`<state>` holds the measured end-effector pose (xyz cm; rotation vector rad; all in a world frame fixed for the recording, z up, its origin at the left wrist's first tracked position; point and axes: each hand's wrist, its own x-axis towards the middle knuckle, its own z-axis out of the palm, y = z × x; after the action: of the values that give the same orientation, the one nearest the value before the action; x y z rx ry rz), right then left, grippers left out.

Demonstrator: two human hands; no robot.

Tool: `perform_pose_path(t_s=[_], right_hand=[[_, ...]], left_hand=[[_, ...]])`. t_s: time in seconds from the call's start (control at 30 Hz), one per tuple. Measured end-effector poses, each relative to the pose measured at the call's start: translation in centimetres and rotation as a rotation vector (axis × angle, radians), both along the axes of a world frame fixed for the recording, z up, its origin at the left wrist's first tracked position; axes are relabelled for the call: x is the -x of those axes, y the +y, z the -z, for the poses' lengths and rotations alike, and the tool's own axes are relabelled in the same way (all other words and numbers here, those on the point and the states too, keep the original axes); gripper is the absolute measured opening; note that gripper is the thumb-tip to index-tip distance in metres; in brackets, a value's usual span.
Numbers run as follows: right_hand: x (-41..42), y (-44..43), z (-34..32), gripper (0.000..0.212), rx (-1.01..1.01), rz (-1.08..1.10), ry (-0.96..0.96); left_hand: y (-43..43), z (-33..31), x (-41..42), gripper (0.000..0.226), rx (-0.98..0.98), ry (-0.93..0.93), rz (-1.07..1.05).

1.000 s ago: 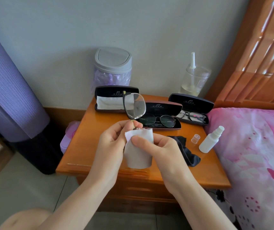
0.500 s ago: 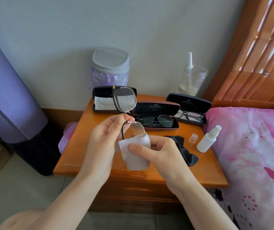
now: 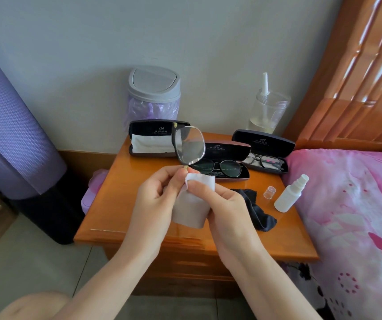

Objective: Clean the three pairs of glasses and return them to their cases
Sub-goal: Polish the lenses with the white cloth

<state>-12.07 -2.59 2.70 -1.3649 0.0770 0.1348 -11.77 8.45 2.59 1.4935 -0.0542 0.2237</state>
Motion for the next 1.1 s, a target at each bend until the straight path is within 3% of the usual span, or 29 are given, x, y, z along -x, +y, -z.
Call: perform_pose_path(t_s=[0.3,0.7,0.93,1.1], right_hand=[[0.1,-0.4,-0.3,0.042,0.112,-0.039,-0.006],[0.3,-1.3,-0.6,0.006,0.276,-0.190,-0.058],[0.1,-0.8,-0.2,0.019,0.162,-0.106,-0.059],[-0.2,-0.2,0.2,0.039,0.076,-0.006,-0.041]], left_hand=[[0.1,0.4,-0.1,0.029,0.055,0.028,0.016],[1.0,0.6,-0.7,0.020,0.205,0.051,-0.041],[0.1,0.5,-0.1,0.023,0.113,0.021,-0.014],[-0.4,0.5,0.2,0.022,0.034,0.001,-0.024]])
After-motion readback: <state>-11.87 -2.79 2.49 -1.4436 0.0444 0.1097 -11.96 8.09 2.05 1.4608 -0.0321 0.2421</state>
